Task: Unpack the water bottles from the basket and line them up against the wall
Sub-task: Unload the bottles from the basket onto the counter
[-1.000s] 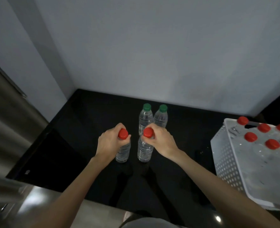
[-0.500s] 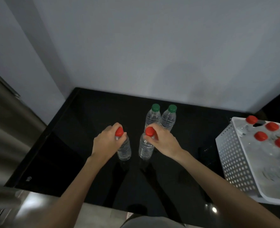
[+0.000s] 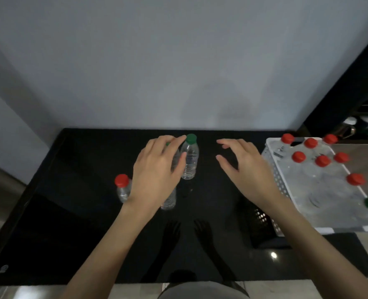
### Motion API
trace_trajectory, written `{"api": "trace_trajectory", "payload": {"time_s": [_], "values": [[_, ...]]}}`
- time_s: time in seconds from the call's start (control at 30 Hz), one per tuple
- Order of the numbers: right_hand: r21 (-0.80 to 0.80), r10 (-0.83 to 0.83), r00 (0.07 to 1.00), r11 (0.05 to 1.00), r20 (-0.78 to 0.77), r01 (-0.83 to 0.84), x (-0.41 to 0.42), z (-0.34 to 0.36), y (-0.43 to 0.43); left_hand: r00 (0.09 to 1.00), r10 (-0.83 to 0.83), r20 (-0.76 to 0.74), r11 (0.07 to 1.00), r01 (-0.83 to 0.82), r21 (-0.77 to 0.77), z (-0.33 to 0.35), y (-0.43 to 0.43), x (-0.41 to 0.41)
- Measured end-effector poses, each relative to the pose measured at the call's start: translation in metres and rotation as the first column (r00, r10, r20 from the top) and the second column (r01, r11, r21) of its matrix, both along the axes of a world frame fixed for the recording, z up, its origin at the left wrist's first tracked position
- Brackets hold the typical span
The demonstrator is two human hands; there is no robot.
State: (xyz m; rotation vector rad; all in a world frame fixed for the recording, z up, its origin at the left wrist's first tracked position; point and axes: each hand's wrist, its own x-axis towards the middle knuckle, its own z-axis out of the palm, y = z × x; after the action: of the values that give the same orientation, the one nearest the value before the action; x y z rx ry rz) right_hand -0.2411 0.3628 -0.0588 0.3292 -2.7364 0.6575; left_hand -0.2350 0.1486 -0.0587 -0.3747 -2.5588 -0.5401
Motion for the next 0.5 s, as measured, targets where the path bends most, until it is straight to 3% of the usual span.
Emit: {"api": "trace_trajectory", "payload": {"time_s": [0.23, 0.5], "values": [[0.007, -0.175, 0.984, 0.984, 0.008, 0.175, 0.02, -0.002, 0.116, 0.99, -0.137, 0.011, 0.991, 0.137, 0.008, -0.008, 0.128, -0.013], [0.074, -0.279, 0.954, 0.959, 0.106, 0.272, 0.027, -0.013, 0.26, 0.955, -0.267, 0.132, 0.964, 0.263, 0.048, -0.027, 0.28, -0.032]]}}
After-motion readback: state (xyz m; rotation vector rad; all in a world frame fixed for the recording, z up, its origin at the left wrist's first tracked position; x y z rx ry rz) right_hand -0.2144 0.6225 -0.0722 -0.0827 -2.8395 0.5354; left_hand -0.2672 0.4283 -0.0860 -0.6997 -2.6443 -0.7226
